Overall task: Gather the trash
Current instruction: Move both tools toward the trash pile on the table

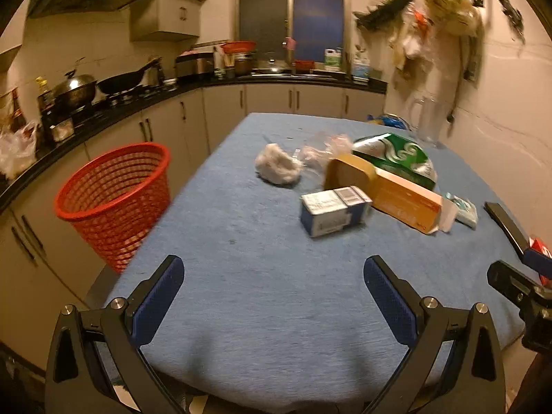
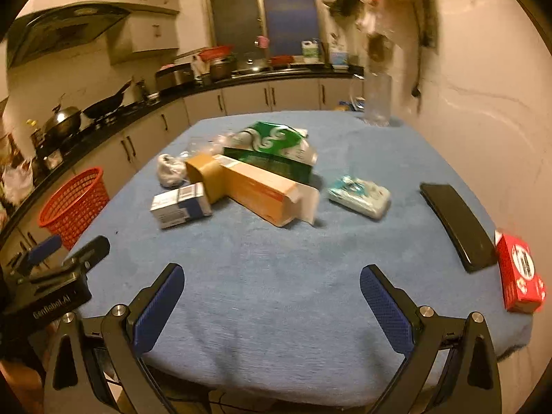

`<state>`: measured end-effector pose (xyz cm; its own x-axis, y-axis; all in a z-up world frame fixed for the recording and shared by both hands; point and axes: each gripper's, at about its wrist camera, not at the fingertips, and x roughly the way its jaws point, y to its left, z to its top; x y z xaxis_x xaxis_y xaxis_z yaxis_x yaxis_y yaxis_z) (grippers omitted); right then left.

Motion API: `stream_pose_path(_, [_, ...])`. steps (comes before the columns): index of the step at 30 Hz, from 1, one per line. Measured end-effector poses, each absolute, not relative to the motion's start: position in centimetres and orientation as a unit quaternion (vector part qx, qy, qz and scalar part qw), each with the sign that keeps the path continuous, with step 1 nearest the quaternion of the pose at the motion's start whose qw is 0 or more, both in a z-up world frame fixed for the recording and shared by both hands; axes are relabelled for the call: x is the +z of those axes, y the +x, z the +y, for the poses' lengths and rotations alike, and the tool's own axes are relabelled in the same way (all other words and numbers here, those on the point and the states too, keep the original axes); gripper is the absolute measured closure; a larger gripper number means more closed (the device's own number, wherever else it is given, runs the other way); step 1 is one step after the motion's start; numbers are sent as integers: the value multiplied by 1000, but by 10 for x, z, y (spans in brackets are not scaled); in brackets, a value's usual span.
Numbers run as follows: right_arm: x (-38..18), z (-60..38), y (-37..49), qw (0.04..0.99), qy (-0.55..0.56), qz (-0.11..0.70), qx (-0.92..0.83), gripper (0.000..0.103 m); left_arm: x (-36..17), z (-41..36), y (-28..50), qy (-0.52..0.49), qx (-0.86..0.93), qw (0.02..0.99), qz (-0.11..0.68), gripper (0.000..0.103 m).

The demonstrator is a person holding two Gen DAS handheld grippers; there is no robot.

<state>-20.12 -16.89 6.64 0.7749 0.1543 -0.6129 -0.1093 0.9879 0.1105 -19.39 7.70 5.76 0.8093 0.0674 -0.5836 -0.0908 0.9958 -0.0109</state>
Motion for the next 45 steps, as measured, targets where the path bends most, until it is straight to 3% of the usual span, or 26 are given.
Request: stream_pose_path(45, [46,-163,-193,928,36,357,99,0,53,81,-199,1,71,943,326,0])
